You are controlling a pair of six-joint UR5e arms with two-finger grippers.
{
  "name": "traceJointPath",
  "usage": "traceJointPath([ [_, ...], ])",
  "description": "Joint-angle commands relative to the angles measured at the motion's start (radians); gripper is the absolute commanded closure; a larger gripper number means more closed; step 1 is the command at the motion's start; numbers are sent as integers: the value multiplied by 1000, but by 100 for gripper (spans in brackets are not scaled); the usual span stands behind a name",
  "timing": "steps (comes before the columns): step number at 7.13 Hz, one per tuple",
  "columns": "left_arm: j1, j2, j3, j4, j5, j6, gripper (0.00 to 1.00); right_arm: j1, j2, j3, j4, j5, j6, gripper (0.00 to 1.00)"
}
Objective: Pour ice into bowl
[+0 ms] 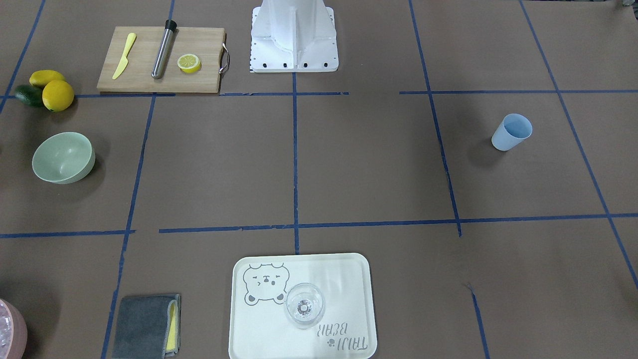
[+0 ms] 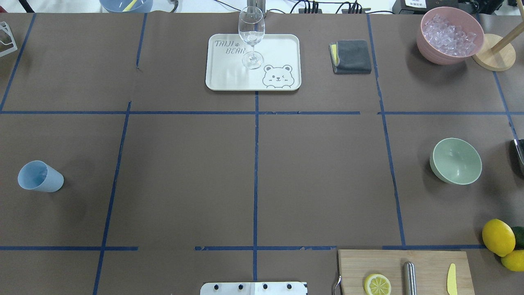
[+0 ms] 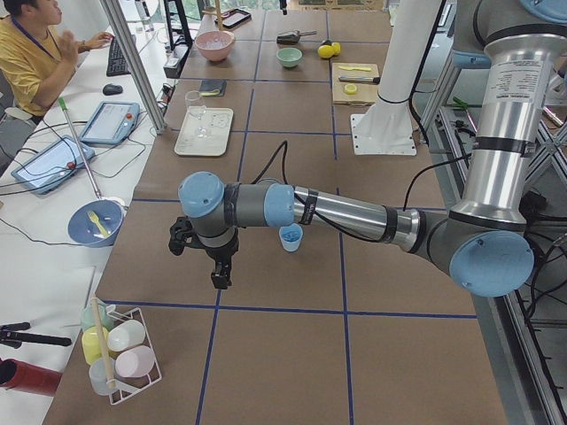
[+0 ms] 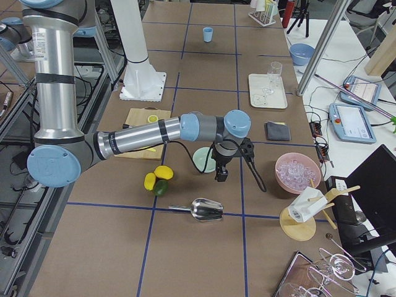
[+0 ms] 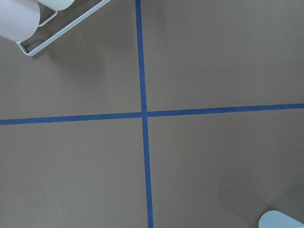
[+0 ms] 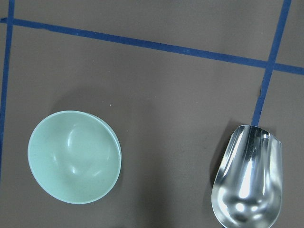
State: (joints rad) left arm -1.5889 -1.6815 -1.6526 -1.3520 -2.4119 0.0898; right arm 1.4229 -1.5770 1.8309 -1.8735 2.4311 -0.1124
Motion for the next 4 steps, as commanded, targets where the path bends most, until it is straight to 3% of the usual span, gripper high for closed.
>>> traceJointPath([
  [1, 3, 18, -15, -62, -9, -4, 0, -15, 0, -2, 1, 0, -1, 0],
  [3, 7, 35, -67, -38, -7, -2, 0, -16, 3, -2, 5, 0, -1, 0],
  [4, 12, 42, -75, -39, -6, 7, 0, -16, -9, -4, 63, 2, 0, 0],
])
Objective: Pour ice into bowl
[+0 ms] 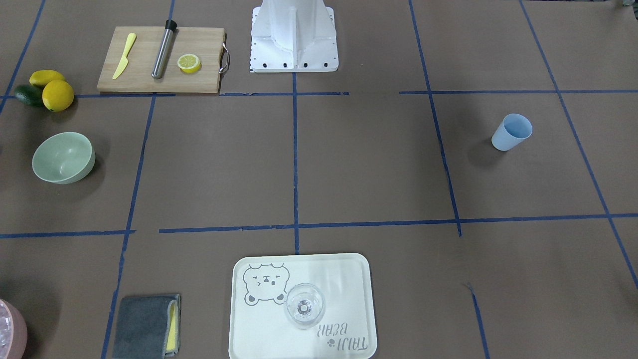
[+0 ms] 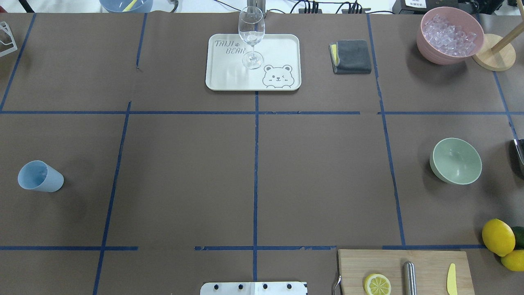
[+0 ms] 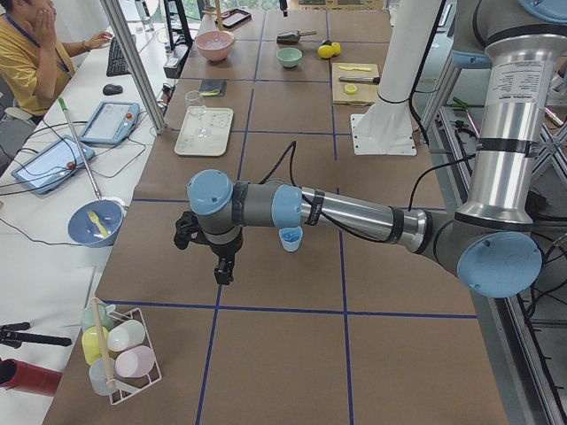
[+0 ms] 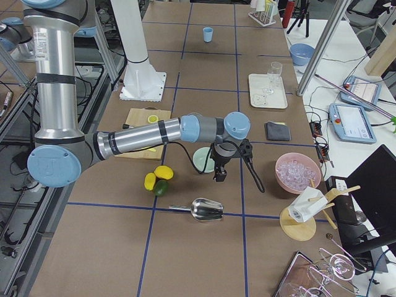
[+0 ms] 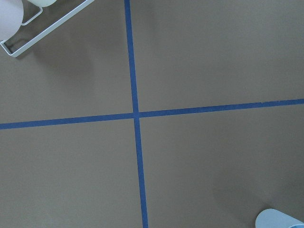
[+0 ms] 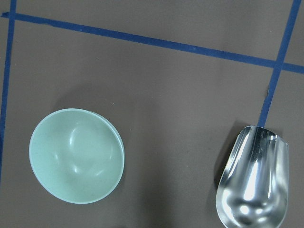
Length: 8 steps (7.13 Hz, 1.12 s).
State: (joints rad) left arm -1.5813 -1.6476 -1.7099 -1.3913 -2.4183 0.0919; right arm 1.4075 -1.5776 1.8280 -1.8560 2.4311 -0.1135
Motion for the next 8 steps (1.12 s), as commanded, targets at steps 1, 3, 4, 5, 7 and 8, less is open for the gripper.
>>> traceJointPath([
  [1, 6, 11, -26, -2, -7, 8, 0, -1, -13, -6, 75, 2, 2, 0],
  [3, 23, 12, -31, 0, -21, 8, 0, -65, -12, -13, 147, 22, 43, 0],
  [4, 26, 15, -19, 1, -100, -1, 0, -105, -18, -50, 241, 19, 181, 0],
  [5, 26, 34, -17, -3, -151, -1, 0, -151, -80, -62, 423, 8, 257, 0],
  [7, 26, 29, -28, -9, -151, 2, 0, -246, -120, -102, 718, -86, 602, 4],
  [8, 30, 31, -28, -67, -150, -1, 0, -310, -152, -108, 855, -172, 717, 13],
])
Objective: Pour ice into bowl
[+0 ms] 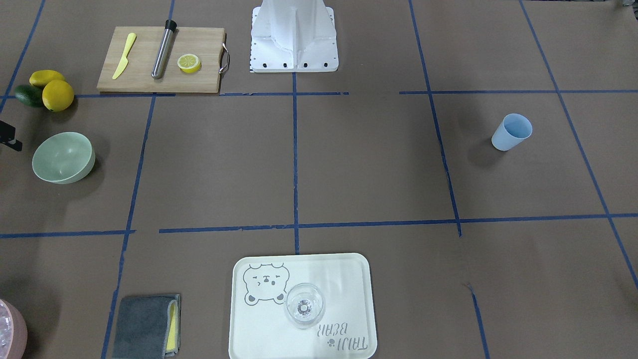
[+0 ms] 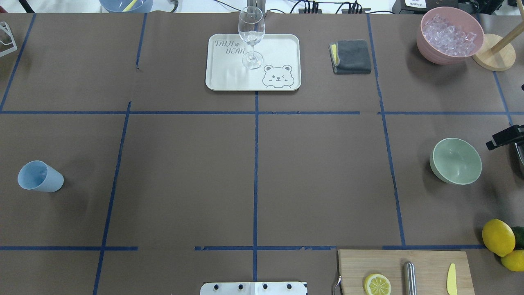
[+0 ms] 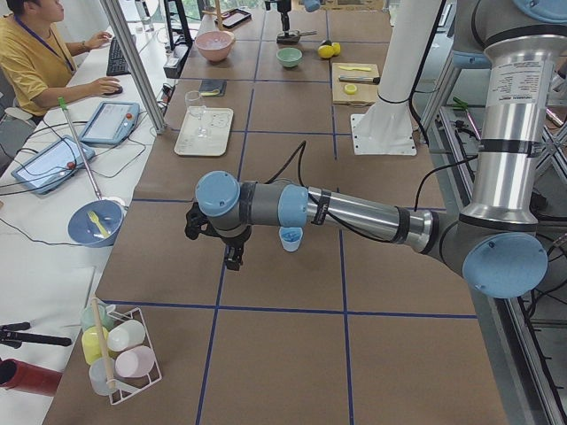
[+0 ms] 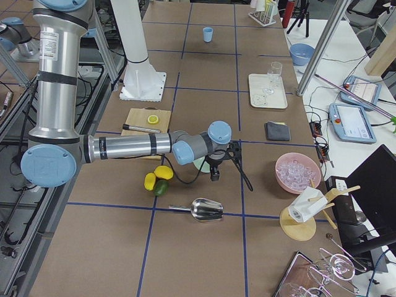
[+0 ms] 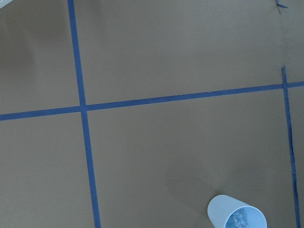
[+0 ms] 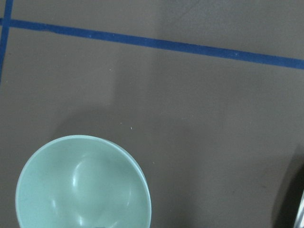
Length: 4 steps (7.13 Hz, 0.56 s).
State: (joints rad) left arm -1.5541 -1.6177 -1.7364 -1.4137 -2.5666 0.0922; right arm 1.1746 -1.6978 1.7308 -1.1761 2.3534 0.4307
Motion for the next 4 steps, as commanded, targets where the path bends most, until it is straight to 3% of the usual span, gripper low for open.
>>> traceJointPath([
  [1, 5, 2, 1, -63, -1, -3, 0, -107, -34, -31, 220, -114, 228, 13],
  [4, 5, 2, 0, -65, 0, -3, 0, -162, -26, -163, 366, -112, 272, 11],
])
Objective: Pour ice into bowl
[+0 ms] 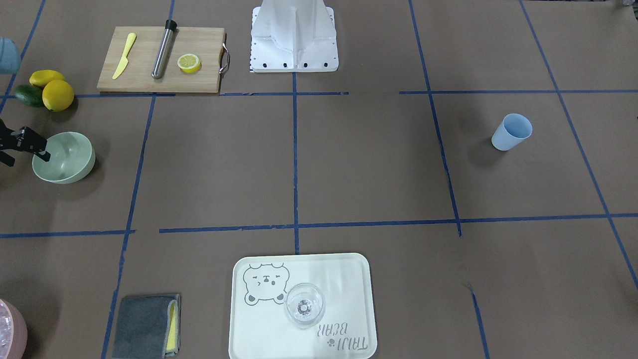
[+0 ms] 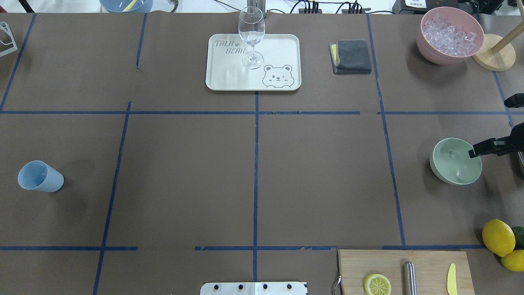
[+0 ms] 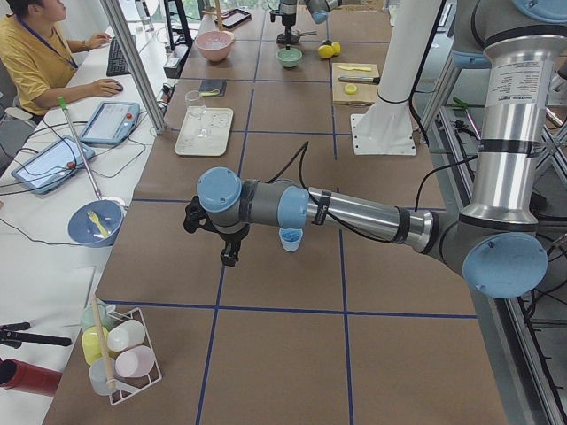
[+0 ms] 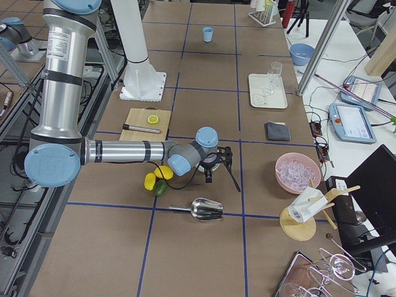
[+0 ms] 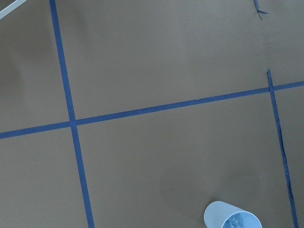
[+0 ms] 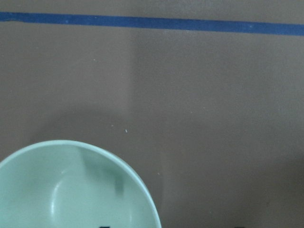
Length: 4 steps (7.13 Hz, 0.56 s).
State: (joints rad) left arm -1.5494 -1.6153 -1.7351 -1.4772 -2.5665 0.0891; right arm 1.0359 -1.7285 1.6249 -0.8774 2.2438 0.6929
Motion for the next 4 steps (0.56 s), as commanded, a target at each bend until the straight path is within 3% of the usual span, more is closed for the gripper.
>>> traceJointPath([
  [1, 0, 0, -1, -2, 0, 0, 0, -33, 12, -65, 78, -1, 52, 61],
  [2, 0, 0, -1, -2, 0, 0, 0, -33, 18, -56, 80, 0, 77, 100],
  [4, 0, 0, -3, -2, -1, 0, 0, -37, 20, -24, 75, 14, 85, 100],
])
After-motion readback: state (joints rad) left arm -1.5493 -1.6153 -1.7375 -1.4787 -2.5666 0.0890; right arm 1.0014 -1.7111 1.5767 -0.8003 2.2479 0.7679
